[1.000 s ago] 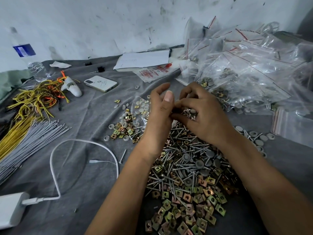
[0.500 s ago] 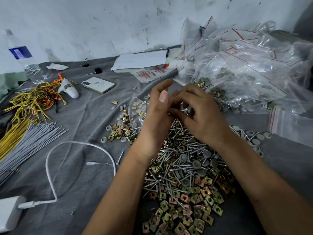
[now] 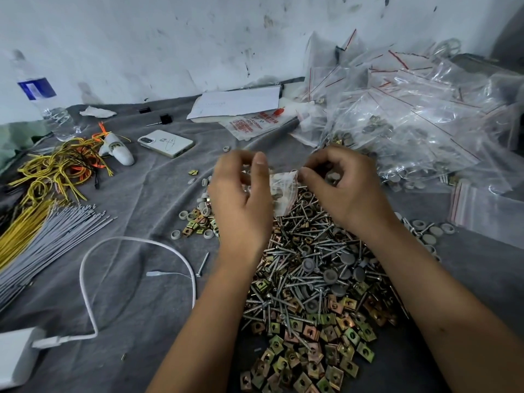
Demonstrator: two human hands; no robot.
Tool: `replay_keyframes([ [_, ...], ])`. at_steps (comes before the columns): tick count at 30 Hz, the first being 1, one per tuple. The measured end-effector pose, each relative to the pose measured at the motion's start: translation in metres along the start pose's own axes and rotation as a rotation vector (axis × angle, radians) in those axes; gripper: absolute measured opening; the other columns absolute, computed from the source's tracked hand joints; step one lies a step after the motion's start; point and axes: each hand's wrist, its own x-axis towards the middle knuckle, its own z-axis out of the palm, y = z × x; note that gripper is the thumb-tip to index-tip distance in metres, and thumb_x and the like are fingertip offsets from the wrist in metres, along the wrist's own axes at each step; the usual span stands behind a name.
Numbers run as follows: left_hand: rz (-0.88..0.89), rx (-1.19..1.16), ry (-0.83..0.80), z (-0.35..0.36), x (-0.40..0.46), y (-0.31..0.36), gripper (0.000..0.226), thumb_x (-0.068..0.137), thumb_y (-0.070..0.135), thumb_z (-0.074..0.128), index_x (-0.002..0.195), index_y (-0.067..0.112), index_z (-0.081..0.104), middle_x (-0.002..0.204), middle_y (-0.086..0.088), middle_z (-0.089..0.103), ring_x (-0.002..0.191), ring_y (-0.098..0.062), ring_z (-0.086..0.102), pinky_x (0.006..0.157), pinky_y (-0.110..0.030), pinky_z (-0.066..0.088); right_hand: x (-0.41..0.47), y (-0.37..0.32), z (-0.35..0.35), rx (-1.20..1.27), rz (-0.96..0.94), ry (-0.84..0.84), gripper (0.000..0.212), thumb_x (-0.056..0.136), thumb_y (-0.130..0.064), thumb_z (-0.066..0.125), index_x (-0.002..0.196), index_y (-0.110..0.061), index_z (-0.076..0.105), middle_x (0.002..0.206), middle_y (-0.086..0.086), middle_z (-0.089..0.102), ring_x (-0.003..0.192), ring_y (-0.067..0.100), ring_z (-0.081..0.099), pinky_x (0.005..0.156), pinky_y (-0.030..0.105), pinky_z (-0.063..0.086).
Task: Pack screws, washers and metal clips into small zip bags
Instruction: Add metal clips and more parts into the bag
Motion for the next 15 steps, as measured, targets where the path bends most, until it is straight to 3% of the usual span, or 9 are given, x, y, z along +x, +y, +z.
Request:
replay_keyframes([
  [2,0.026,0.298,0.052,0.000,0.002,-0.007,0.027,0.091,0.048,0.061,0.092,0.020,0.061,0.093,0.005,0.061,0.079,-0.014,0.057,0.070,-0.043,0.052,0.001,0.005,0.001,-0.025,0.063,-0.004,0.007,0.090,-0.021,0.076,0.089,-0.015,0.073,0.085,-0.006,0.070,0.078,0.005,0.066,0.065,0.012,0.050],
  [6,0.067,0.587,-0.144,0.008,-0.004,-0.010,0.042,0.081,0.054,0.076,0.097,0.022,0.055,0.098,0.007,0.056,0.087,-0.014,0.053,0.070,-0.031,0.048,0.001,0.010,0.004,-0.079,0.107,-0.043,0.008,0.091,-0.024,0.075,0.090,-0.016,0.074,0.083,-0.008,0.070,0.076,0.003,0.064,0.062,0.012,0.048],
  [11,0.052,0.510,-0.143,0.009,0.001,-0.015,0.018,0.085,0.030,0.072,0.080,0.017,0.061,0.077,0.005,0.062,0.071,-0.014,0.057,0.064,-0.035,0.050,0.000,0.010,0.005,-0.099,0.103,-0.072,0.006,0.090,-0.025,0.075,0.089,-0.020,0.073,0.084,-0.012,0.068,0.078,0.002,0.063,0.063,0.012,0.047],
  [15,-0.073,0.371,-0.144,0.009,0.003,-0.017,0.020,0.085,0.020,0.069,0.065,0.018,0.064,0.057,0.006,0.061,0.054,-0.009,0.057,0.051,-0.026,0.045,0.000,0.006,0.011,-0.098,0.033,-0.098,0.006,0.090,-0.023,0.077,0.087,-0.021,0.072,0.084,-0.013,0.065,0.073,-0.003,0.059,0.062,0.008,0.041],
])
